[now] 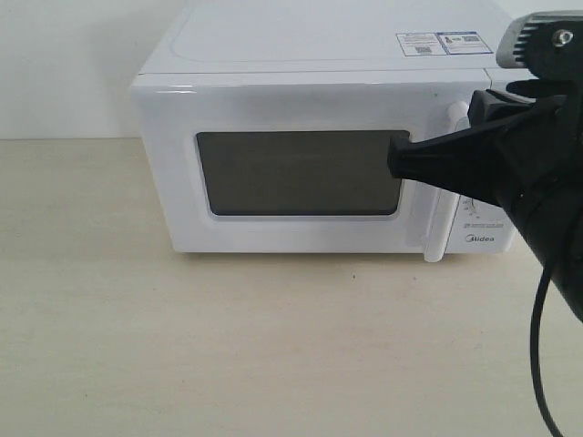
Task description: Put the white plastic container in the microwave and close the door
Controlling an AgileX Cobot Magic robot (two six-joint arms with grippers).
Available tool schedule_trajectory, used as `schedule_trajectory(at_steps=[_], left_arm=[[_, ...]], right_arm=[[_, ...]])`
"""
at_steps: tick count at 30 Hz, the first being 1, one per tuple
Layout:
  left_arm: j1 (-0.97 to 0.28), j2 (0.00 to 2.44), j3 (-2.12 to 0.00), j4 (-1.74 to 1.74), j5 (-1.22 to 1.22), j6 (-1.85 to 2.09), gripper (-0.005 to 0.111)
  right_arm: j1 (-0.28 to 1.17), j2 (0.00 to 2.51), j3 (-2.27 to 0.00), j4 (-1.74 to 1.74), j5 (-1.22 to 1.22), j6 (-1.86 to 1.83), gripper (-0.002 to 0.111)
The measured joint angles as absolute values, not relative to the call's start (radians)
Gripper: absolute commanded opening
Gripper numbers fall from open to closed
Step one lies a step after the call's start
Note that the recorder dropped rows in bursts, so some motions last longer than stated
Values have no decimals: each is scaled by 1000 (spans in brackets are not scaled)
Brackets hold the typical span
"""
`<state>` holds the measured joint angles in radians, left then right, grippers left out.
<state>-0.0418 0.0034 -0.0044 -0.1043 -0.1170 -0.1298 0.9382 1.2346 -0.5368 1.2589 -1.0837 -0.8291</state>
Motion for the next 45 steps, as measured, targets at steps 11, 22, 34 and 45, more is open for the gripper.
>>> schedule_trajectory(at_steps=[11,22,34,45], left_arm=[[-8,3,-4,-104,0,25,4],[-8,3,-4,-54,222,38,4],[-8,3,-4,-45,315,38,4],[-8,3,-4,-44,315,38,4]], right_arm=[[938,1235,-537,1259,-1084,-829,0],[938,1235,-537,1259,-1084,-829,0],[938,1235,-537,1259,-1084,-829,0],[938,1235,-537,1259,-1084,-829,0]])
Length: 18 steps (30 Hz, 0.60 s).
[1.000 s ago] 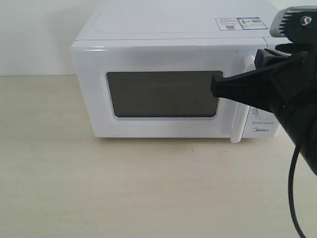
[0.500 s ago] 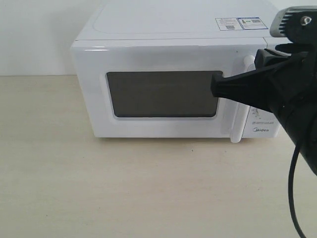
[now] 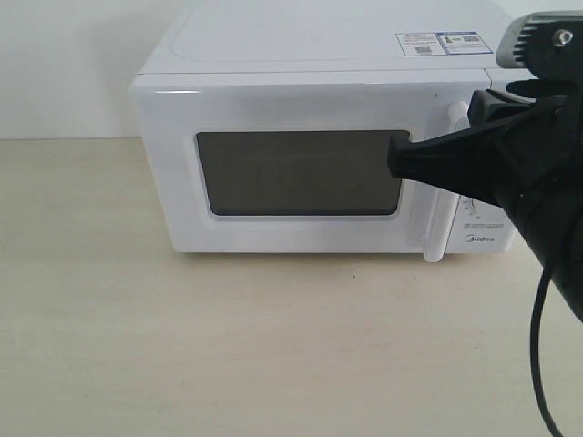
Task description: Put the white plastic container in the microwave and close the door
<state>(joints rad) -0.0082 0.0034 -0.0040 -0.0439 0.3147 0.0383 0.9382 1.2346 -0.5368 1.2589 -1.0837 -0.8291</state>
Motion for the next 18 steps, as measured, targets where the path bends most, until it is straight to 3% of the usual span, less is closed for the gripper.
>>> schedule_trajectory(at_steps=[18], left_arm=[[-8,3,-4,-42,315,38,4]], right_arm=[[938,1085,-537,1259,-1198,-996,0]])
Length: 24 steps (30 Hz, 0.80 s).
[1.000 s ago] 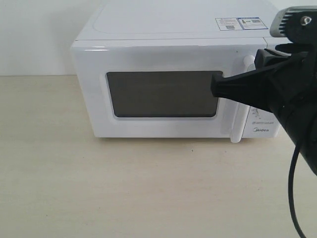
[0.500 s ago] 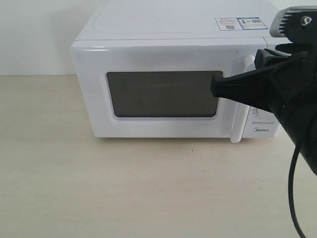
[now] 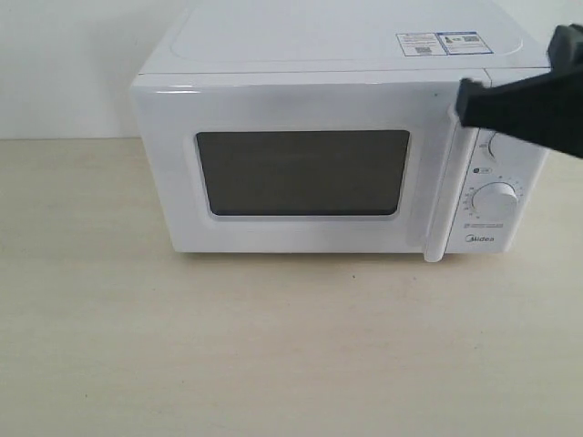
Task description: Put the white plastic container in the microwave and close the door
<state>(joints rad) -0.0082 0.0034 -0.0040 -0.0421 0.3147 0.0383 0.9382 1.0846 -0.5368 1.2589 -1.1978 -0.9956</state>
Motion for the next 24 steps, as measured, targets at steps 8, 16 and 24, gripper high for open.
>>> schedule_trajectory(at_steps=[8,16,24], left_arm=[[-8,3,-4,-42,315,38,4],[-8,3,-4,-42,315,38,4],[-8,3,-4,-42,315,38,4]], right_arm=[[652,644,-532,1371,-789,-995,0],[268,259,-411,1381,-400,-915,0],[138,91,-276,1381,-338,-848,0]])
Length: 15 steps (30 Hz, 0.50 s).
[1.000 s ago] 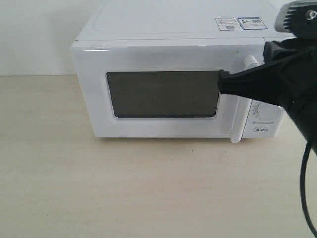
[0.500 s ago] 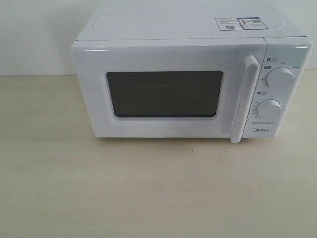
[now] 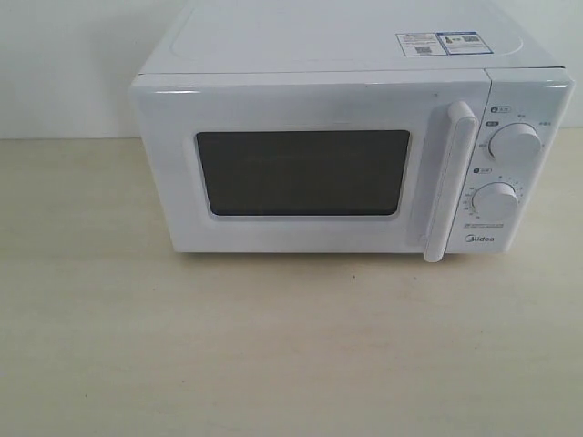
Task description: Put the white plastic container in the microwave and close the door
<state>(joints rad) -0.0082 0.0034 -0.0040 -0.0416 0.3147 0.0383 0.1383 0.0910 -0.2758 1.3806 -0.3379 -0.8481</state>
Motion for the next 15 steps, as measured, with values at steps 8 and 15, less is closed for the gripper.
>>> schedule_trajectory(at_steps=[8,15], left_arm=[[-8,3,-4,-42,315,38,4],[-8,3,-4,-42,315,38,4]], right_arm=[[35,7,-187,1381,-301,-811,0],[32,5,-92,1381,-234,-798,0]])
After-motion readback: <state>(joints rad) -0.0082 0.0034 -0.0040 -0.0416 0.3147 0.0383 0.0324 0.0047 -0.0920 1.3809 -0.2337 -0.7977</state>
